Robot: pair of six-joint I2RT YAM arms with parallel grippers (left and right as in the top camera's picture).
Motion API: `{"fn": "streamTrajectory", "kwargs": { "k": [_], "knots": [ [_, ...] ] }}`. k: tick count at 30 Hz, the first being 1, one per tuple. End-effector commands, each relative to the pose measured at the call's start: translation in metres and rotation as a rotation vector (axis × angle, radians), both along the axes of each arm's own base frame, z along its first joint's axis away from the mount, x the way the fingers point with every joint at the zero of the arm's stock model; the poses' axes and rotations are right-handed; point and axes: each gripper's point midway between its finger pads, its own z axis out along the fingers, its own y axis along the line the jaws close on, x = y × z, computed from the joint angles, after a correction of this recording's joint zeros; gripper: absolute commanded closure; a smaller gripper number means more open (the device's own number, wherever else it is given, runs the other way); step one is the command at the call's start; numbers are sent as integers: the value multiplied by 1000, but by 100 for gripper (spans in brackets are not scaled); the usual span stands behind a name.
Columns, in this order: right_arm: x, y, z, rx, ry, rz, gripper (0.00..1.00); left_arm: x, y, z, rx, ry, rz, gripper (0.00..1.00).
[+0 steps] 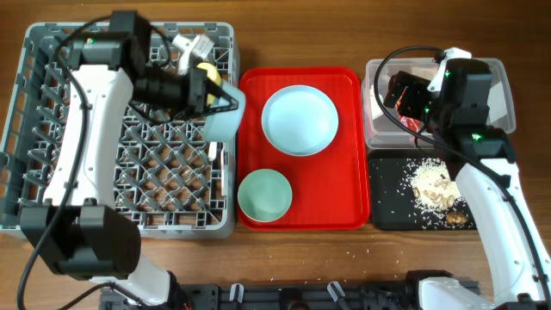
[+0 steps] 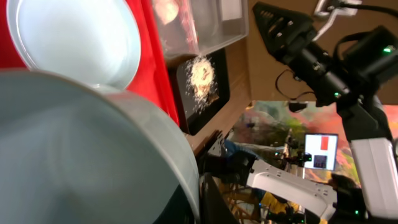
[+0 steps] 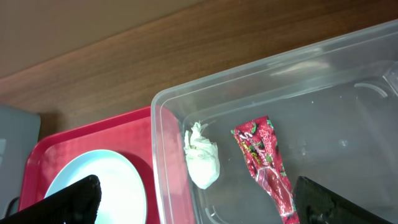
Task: Sort waste into correct bins and load items into the dishwasher rack
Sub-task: 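Carry the light blue bowl into the rack and set it down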
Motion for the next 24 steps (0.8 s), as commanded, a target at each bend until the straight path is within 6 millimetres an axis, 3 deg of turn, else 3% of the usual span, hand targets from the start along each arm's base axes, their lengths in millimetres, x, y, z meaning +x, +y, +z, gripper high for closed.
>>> {"fn": "streamTrajectory", "kwargs": {
  "k": [1,4,10,18,24],
  "knots": [
    [2,5,-1,0,4,26,0,1,21,-32,-128,-34,11,96],
    [2,5,-1,0,4,26,0,8,39,-45,-293,-30,117,96],
    [2,5,-1,0,4,26,0,20,81,-40,-448,-72,273,96],
    [2,5,-1,0,4,26,0,15,78,-27,-562,17,311,96],
    [2,5,-1,0,4,26,0,8,65,-54,-557,-1,270,96]
  ]
}}
